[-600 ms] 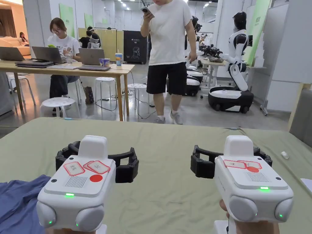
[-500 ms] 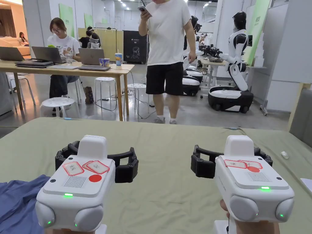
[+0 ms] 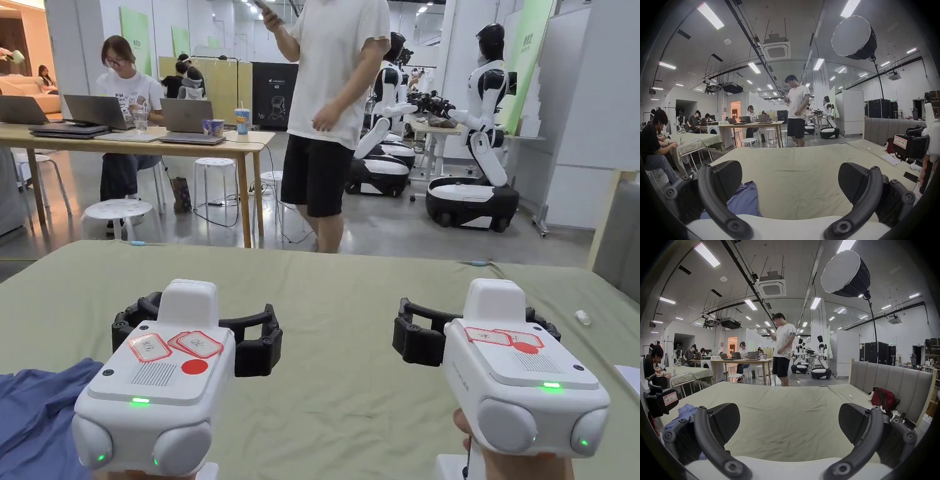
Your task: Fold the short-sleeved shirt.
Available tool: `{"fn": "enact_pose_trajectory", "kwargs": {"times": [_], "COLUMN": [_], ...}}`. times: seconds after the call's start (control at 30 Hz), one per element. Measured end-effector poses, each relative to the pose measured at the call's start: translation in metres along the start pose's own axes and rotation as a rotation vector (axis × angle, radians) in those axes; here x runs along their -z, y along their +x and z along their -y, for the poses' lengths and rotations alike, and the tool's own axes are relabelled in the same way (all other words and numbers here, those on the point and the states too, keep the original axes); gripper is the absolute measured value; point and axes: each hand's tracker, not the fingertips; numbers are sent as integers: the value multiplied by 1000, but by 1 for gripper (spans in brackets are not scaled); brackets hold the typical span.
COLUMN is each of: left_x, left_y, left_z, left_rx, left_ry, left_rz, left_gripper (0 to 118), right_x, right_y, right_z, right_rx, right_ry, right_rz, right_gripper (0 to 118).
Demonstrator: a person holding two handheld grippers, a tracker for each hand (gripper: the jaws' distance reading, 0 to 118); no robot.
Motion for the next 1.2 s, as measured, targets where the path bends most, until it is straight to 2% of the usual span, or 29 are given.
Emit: {"fn": "enact_pose_trajectory", "kwargs": {"times": [1.2], "left_x": [-3], "left_y": [-1], "left_z": [-5], "left_rx": [-27], "left_ry": [7], "left_rz": [7], "left_gripper": [118], "right_x": [-2], "right_y": [-6], "right_z": [2], "right_rx": [-50], "right_ry": [10], "right_rz": [-9], "right_gripper": [118]}}
